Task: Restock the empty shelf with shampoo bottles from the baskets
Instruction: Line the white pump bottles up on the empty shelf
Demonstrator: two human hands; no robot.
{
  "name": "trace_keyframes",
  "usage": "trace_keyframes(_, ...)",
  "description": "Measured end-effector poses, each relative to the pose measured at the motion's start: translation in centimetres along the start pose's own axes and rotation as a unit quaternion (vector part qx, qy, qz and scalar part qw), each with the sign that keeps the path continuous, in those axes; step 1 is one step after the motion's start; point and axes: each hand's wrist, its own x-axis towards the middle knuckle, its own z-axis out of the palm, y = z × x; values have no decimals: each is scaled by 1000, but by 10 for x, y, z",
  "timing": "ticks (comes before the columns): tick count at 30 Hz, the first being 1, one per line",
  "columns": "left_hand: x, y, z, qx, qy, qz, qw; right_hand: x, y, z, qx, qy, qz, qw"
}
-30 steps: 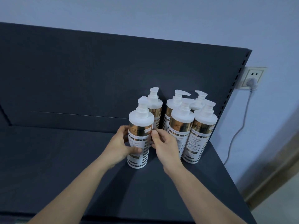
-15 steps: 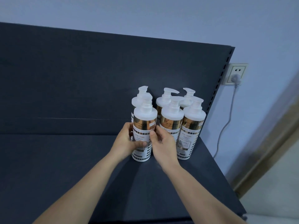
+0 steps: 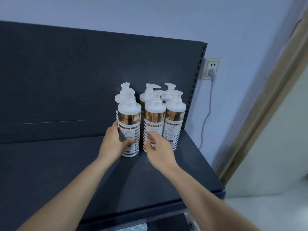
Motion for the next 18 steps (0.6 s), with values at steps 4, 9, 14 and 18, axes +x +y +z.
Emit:
trace_keyframes(4, -15, 4, 8, 80, -30, -69, 994, -28, 14, -27, -104, -10, 21, 994)
trace_keyframes(9, -51, 18, 14, 141, -118, -114, 976, -73, 25, -58, -193, -25, 49, 980)
trace_keyframes(14, -97, 56, 21, 219, -180, 6, 959, -118, 36, -82, -274, -36, 86, 957)
trace_keyframes(18, -128, 88, 35, 282, -209, 109, 930, -155, 46, -102, -310, -34, 128, 941)
